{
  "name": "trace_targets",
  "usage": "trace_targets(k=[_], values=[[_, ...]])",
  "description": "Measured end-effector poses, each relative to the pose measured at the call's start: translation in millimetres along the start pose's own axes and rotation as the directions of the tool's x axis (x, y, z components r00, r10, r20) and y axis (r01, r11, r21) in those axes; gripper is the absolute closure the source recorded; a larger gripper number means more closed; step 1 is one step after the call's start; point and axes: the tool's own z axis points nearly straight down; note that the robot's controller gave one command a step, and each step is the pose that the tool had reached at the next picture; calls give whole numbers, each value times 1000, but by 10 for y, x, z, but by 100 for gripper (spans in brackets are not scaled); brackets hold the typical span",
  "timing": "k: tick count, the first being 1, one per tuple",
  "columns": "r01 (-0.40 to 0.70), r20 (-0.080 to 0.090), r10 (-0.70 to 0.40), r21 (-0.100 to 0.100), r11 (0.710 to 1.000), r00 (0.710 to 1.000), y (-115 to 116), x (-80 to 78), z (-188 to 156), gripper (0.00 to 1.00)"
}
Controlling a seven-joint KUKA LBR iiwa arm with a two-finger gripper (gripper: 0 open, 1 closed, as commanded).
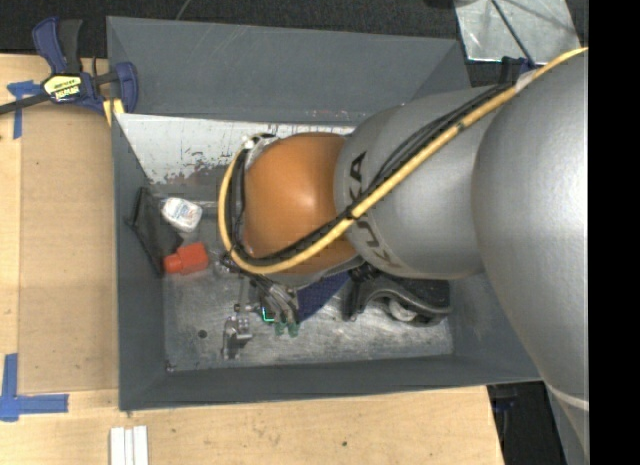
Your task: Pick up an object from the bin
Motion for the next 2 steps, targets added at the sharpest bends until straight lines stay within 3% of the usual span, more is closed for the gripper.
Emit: trace_targets(k=[1,2], values=[[-49,10,49,-1,999,999,-422,-271,-140,0],[207,16,-207,-2,978,978,-28,-371,-1013,0]])
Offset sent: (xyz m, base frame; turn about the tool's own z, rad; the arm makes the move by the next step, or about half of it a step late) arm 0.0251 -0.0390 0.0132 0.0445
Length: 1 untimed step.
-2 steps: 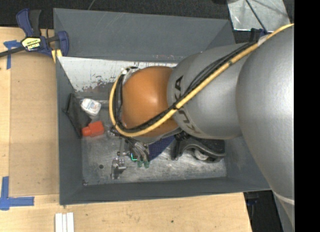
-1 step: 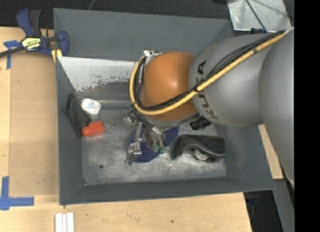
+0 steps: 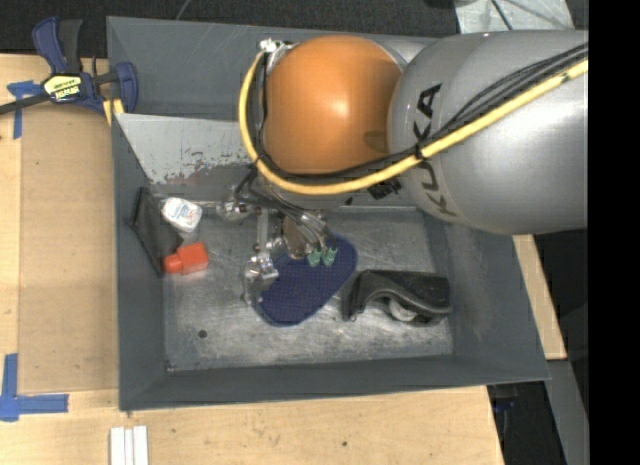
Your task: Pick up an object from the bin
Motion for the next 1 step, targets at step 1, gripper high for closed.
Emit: trace_targets(k=[1], values=[[-48,-11,48,5,999,999,-634,-142,626,0]])
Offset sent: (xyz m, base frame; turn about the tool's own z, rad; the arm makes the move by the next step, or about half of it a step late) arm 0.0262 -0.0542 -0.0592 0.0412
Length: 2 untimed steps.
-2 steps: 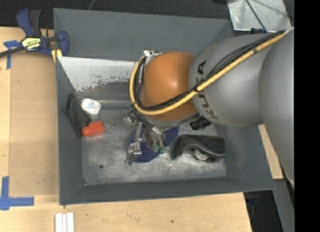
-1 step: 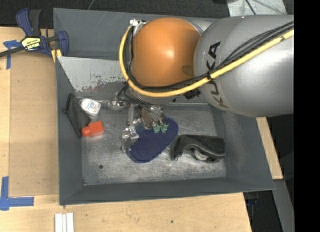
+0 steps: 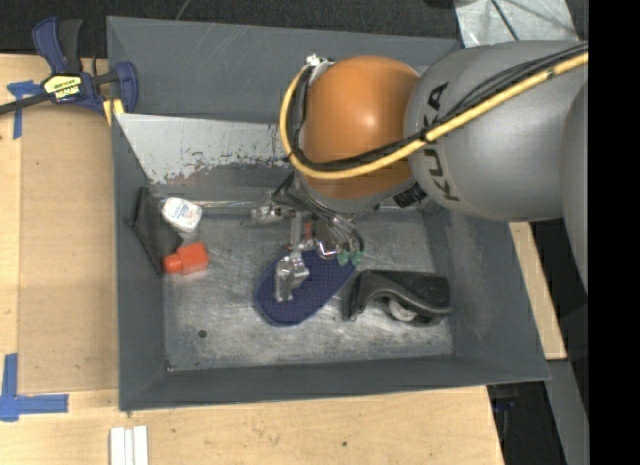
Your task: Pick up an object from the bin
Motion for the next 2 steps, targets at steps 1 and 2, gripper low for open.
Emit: trace_targets(k=[1,2], values=[[64,9,-64,-3,998,998,94,191,-519,0],[61,-4,-61,-1,998,998,-396,215,711,0]])
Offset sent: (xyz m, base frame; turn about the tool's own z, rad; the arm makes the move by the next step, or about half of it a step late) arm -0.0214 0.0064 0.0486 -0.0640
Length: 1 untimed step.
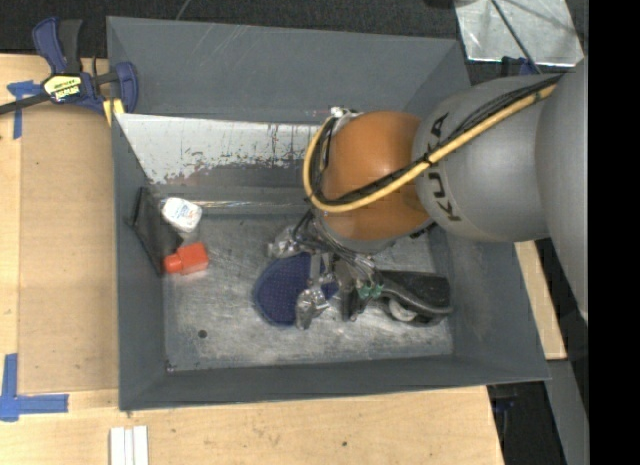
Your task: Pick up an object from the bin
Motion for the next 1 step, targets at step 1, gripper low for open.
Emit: trace_targets(k=[1], values=[[177,6,-177,-2,984,984,-142,-105,287,0]])
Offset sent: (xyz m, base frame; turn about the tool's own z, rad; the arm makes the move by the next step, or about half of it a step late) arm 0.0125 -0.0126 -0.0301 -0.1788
